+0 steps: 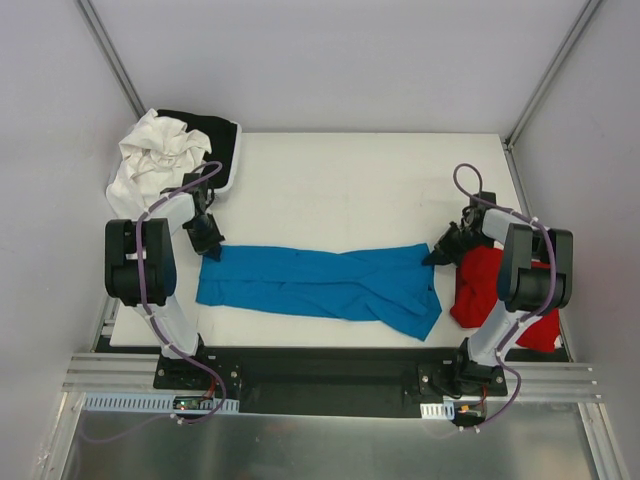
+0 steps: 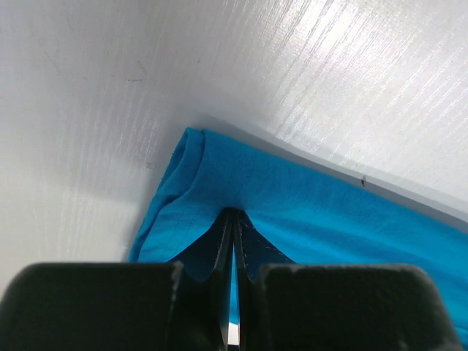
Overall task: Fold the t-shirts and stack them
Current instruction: Fold the tshirt
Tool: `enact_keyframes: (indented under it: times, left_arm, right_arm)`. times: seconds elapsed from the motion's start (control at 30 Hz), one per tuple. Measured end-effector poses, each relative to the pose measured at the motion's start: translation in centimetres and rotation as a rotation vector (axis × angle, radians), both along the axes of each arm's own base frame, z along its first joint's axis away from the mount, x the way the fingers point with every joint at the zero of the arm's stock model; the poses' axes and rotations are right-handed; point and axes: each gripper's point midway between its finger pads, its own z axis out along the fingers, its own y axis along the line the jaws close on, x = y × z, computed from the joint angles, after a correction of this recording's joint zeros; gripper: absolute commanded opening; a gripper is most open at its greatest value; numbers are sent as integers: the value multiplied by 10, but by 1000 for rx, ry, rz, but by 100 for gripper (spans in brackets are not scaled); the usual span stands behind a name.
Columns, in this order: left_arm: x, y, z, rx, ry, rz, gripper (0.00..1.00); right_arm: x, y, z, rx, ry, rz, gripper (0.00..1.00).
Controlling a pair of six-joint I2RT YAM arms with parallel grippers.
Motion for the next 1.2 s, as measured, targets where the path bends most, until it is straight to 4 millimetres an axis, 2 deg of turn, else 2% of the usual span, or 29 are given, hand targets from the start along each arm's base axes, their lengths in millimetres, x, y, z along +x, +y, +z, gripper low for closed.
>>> enact_keyframes:
  times: [0.27, 0.57, 0.77, 0.97, 1.13, 1.2]
  left_arm:
    - [-4, 1, 0, 5, 16, -11, 0]
    - [-10, 4, 0, 23, 23, -11, 0]
    - [-32, 5, 4, 22, 26, -2, 0]
    - [-57, 4, 23, 22, -7, 8, 0]
    - [-75, -8, 35, 17, -23, -18, 0]
    - [-79, -16, 37, 21, -18, -49, 0]
  right_arm:
    - [38, -5, 1, -1, -19, 23, 1]
    - [67, -8, 4, 1, -47, 50, 1]
    - [101, -8, 5, 22, -73, 47, 1]
    - [141, -10, 7, 29, -115, 52, 1]
    - [172, -1, 9, 76, -159, 82, 1]
    - [176, 6, 11, 94, -180, 107, 1]
